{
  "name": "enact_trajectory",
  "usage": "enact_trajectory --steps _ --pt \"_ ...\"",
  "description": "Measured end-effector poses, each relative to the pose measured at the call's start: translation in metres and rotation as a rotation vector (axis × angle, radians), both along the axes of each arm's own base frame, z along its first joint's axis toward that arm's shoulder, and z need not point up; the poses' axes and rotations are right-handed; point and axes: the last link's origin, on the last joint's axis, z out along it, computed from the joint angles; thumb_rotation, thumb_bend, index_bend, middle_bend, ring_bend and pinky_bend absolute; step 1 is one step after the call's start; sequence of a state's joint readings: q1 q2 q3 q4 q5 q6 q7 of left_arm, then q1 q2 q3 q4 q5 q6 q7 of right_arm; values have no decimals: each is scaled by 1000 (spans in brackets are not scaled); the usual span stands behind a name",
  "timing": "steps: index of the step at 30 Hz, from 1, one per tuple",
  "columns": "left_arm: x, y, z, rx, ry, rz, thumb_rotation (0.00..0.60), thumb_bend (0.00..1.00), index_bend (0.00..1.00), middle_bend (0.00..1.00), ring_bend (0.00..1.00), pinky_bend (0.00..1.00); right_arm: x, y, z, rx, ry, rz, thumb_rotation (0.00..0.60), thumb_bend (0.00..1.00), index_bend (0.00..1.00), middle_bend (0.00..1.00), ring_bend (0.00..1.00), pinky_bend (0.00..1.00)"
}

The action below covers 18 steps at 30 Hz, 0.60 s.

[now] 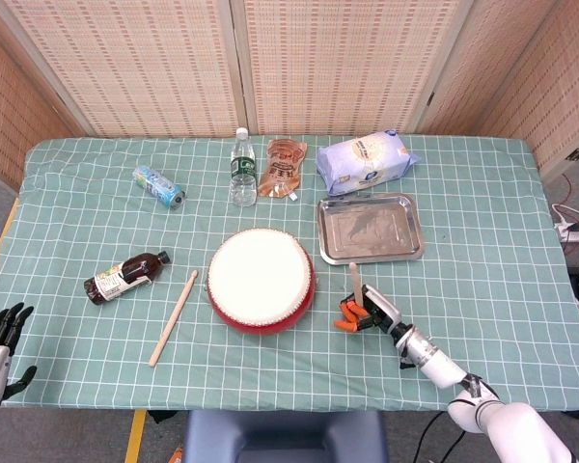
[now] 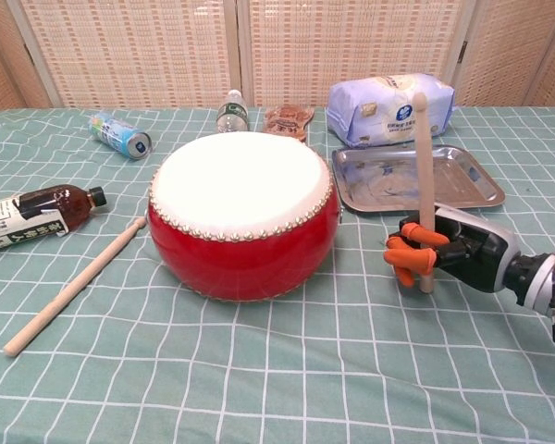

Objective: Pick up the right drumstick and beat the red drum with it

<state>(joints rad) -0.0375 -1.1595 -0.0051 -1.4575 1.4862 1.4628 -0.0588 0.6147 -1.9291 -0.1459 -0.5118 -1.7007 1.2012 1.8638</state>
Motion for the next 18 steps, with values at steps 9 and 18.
enact_trajectory --steps 9,18 --pt "-2 1 -1 -1 6 8 600 233 0 0 0 4 2 0 -3 -47 14 9 600 980 1000 1000 1000 1000" --pt "-4 2 -1 -2 11 11 600 233 6 0 0 4 6 -6 9 -162 162 140 600 1000 1000 1000 1000 1000"
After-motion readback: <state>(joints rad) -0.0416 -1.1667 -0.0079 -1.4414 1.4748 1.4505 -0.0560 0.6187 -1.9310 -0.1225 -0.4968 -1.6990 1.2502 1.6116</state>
